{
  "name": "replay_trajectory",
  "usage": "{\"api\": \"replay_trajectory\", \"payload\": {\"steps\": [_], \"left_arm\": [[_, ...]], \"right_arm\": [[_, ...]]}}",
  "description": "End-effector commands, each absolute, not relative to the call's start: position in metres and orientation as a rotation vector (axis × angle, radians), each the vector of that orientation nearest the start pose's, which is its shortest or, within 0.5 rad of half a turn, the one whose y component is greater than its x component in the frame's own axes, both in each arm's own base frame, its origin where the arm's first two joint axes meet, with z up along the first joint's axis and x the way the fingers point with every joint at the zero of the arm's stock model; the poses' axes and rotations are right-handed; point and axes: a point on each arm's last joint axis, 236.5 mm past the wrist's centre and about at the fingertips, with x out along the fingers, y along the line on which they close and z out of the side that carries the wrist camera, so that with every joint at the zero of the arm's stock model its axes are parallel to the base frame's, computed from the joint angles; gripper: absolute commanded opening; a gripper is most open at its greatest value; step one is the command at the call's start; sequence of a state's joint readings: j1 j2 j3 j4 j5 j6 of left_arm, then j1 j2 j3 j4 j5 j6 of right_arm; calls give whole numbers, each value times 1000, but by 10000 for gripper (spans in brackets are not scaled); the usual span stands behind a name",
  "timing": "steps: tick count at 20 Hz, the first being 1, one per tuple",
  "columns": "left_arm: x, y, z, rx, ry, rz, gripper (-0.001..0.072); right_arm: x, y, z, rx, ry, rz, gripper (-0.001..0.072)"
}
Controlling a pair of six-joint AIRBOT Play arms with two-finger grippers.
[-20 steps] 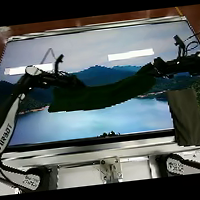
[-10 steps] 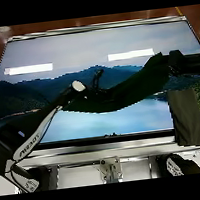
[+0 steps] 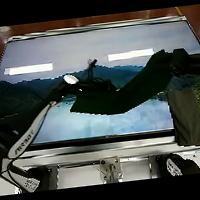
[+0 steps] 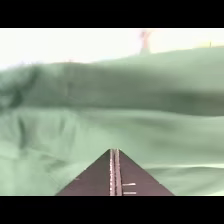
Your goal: Fold the shirts.
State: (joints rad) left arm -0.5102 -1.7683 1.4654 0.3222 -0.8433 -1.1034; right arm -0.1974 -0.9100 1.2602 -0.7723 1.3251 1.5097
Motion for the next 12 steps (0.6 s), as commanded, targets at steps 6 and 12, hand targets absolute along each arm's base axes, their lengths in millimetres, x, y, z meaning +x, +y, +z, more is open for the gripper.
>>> {"api": "replay_trajectory", "payload": {"steps": [6,12], "left_arm": [[464,-223,271,-612,482,-835,31],[375,-172,379,-479,268,-862,32]], "right_arm": [[394,259,165,520,857,659,65],[389,392,7,519,1052,657,65]]}}
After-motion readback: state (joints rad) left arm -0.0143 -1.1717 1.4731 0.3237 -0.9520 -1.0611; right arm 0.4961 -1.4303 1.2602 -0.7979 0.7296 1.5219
